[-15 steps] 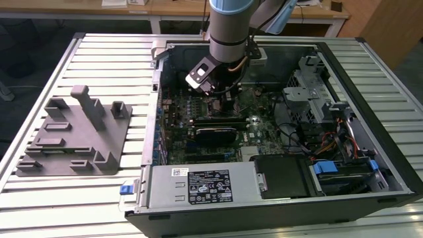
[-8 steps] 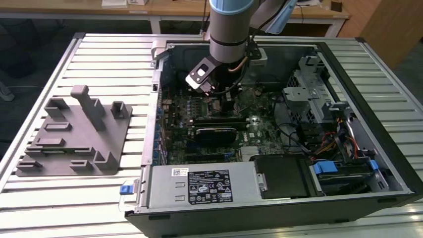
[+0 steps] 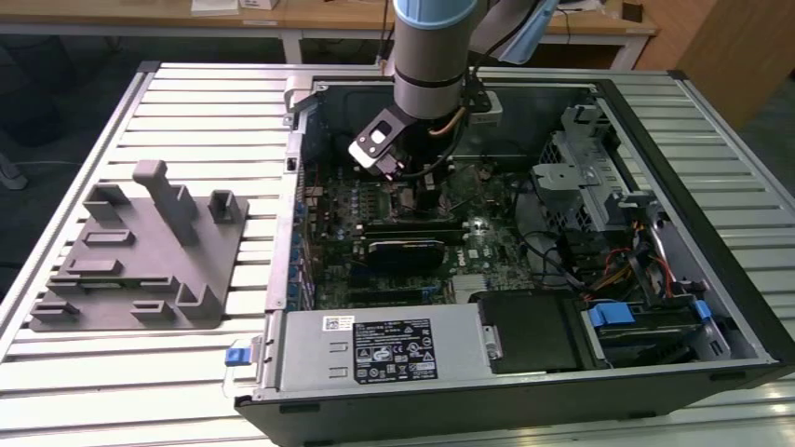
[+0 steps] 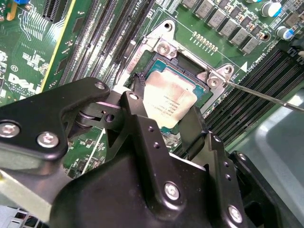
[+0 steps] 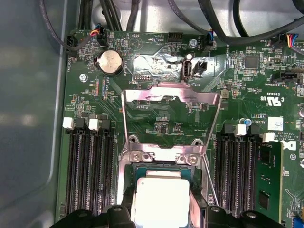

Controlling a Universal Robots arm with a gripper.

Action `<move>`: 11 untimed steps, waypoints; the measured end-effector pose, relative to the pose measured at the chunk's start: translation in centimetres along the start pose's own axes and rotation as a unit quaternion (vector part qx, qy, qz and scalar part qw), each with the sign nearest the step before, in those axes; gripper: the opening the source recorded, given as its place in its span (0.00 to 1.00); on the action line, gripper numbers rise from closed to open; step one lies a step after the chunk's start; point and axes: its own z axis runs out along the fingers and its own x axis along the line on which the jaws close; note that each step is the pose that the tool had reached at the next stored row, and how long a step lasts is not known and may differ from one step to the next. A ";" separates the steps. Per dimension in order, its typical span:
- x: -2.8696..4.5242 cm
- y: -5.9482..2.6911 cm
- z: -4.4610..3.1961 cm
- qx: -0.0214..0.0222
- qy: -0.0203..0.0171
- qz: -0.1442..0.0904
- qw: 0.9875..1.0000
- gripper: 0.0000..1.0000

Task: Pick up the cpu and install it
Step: 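Place the cpu into insertion slot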

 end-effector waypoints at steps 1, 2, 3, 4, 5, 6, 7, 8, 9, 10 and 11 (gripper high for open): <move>0.00 0.00 0.00 0.000 0.000 0.000 1.000 0.54; 0.00 0.00 0.00 0.000 0.000 0.000 1.000 0.54; 0.00 0.00 0.00 0.000 0.000 0.000 1.000 0.54; 0.00 0.00 0.00 0.000 0.000 0.000 1.000 0.54; 0.00 0.00 0.01 0.000 0.000 0.000 1.000 0.54; 0.00 0.00 0.01 0.000 0.000 0.000 1.000 0.55; 0.00 0.00 0.01 0.000 0.000 0.000 1.000 0.55; 0.00 0.00 0.01 0.000 0.000 0.000 1.000 0.55; 0.00 0.00 0.01 0.000 0.000 0.000 1.000 0.61; 0.00 0.00 0.00 0.000 0.000 0.000 1.000 0.61; 0.00 0.00 0.00 0.000 0.000 0.000 1.000 0.61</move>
